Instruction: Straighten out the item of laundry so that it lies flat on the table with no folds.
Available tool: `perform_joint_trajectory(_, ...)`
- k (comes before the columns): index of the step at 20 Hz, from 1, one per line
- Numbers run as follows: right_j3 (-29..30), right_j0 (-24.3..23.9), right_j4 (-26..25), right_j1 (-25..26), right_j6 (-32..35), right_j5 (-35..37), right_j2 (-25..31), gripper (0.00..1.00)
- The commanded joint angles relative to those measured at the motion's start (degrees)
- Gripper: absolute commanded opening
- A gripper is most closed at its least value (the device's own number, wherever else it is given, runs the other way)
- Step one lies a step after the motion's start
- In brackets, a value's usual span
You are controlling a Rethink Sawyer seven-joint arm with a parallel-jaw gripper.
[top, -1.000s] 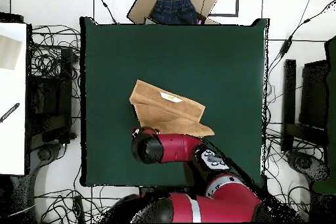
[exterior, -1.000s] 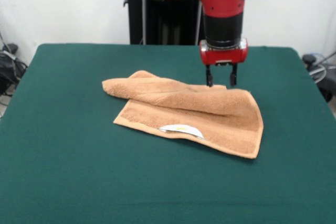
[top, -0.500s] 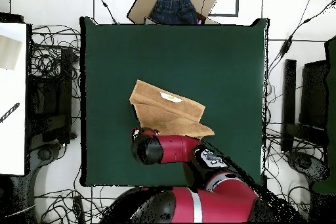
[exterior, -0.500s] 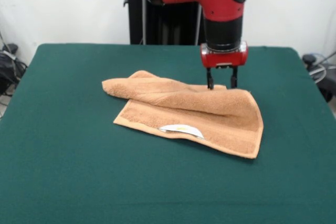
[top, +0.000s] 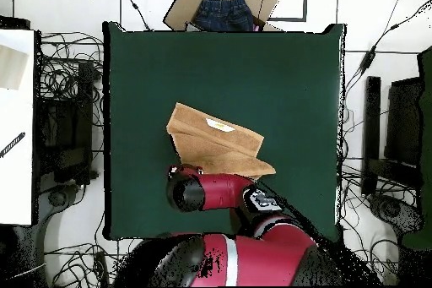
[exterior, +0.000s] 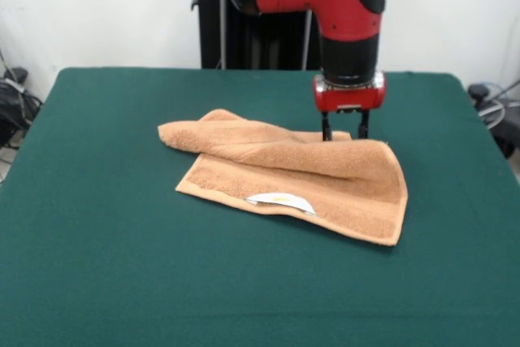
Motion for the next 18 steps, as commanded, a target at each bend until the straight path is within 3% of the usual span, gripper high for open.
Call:
perform_joint_trajectory(1,-8.34,2.14,-0.55,6.63,6.94,-5.63,-2.69,1.00)
perform_joint_trajectory(10,-9.02,4.11,-0.10,7.39,7.35,-6.99,-4.62,1.00)
perform_joint_trajectory(11,-9.05,3.96,-0.70,7.46,7.06,-8.02,-4.52,0.00)
perform_joint_trajectory(18,-8.83,3.77,-0.92,7.51,7.39,-9.68,-4.49,0.00)
